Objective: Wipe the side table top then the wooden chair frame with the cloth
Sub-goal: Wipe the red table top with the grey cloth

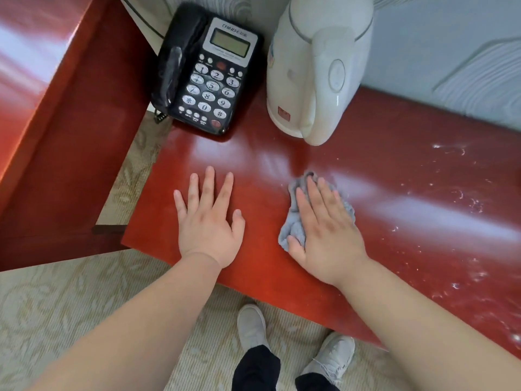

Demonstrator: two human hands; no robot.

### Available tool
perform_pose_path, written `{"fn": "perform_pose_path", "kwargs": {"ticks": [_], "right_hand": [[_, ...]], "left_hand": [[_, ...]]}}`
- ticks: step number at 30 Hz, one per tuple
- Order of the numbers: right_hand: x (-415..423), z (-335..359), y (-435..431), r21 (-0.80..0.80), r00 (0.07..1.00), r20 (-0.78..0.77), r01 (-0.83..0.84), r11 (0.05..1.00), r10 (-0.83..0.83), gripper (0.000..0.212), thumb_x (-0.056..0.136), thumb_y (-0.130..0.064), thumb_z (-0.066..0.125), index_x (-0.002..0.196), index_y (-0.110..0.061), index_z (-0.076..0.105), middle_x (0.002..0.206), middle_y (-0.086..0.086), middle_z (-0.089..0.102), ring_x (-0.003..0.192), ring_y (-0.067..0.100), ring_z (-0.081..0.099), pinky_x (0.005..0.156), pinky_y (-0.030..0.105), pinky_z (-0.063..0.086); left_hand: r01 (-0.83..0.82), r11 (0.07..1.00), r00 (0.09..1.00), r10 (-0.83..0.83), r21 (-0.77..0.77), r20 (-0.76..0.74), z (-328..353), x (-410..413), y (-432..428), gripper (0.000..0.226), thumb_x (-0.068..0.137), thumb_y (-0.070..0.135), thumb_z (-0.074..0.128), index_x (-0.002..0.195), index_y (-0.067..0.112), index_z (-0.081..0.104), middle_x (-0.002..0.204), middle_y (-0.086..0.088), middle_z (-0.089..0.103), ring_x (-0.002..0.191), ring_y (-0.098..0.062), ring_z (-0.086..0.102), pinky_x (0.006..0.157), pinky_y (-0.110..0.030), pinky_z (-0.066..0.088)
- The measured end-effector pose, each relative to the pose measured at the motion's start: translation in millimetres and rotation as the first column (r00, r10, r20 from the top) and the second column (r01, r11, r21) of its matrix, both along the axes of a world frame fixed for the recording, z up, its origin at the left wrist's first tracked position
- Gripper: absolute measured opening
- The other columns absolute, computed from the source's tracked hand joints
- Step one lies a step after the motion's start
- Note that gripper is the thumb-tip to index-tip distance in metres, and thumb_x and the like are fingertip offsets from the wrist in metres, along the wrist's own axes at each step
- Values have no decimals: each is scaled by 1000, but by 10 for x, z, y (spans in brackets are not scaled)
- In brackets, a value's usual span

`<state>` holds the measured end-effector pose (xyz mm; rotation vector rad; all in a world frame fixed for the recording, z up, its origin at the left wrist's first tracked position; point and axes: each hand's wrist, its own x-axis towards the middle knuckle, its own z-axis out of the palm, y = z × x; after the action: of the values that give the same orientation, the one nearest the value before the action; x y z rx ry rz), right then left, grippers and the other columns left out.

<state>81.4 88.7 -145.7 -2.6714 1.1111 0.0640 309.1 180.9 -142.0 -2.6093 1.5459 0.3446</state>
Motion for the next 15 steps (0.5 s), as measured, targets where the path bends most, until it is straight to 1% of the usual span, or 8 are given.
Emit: {"fn": "perform_pose_path", "kwargs": {"ticks": [2,4,6,10,13,15], "right_hand": [[125,-20,-419,-2,998,1,69,998,-69,92,89,-55,49,161,-3,25,169,22,19,159,36,10,129,51,10],[213,3,-751,21,990,-4,141,990,-141,94,88,-57,43,162,-4,22,170,20,17,159,35,8,129,49,6],[246,17,-813,40,983,6,182,982,-183,93,87,-57,39,162,-5,22,170,17,16,159,33,7,130,47,5],[62,81,-304,75,978,6,206,976,-207,93,88,-55,43,163,-7,19,172,15,10,160,30,2,130,47,4],[-263,125,222,107,989,-54,143,984,-137,93,93,-57,42,165,-9,9,173,12,1,160,26,-7,130,46,2],[-441,131,404,135,993,-88,95,986,-83,90,96,-58,37,165,-9,6,173,11,-5,159,25,-13,130,46,2]], "left_hand": [[1,1000,1000,-1,4,12,-5,-5,1,73,98,51,28,167,37,10,177,-2,3,162,-32,-3,129,-60,3],[-1,1000,1000,1,3,15,-7,-7,2,73,98,51,27,167,38,9,177,-1,2,162,-31,-3,129,-60,1],[-2,1000,1000,2,-2,14,-6,-10,7,73,98,51,26,167,38,9,177,-1,2,162,-31,-3,129,-60,1],[-6,1000,1000,7,-17,13,18,-28,2,73,98,51,25,167,37,10,177,-1,2,162,-30,-4,129,-60,1],[-5,1000,1000,5,-3,16,45,-46,0,72,98,51,24,167,37,9,177,-1,1,162,-31,-4,129,-60,0],[-3,1000,1000,2,9,16,63,-73,-3,71,99,49,25,167,35,8,177,-3,0,162,-32,-4,128,-62,-1]]}}
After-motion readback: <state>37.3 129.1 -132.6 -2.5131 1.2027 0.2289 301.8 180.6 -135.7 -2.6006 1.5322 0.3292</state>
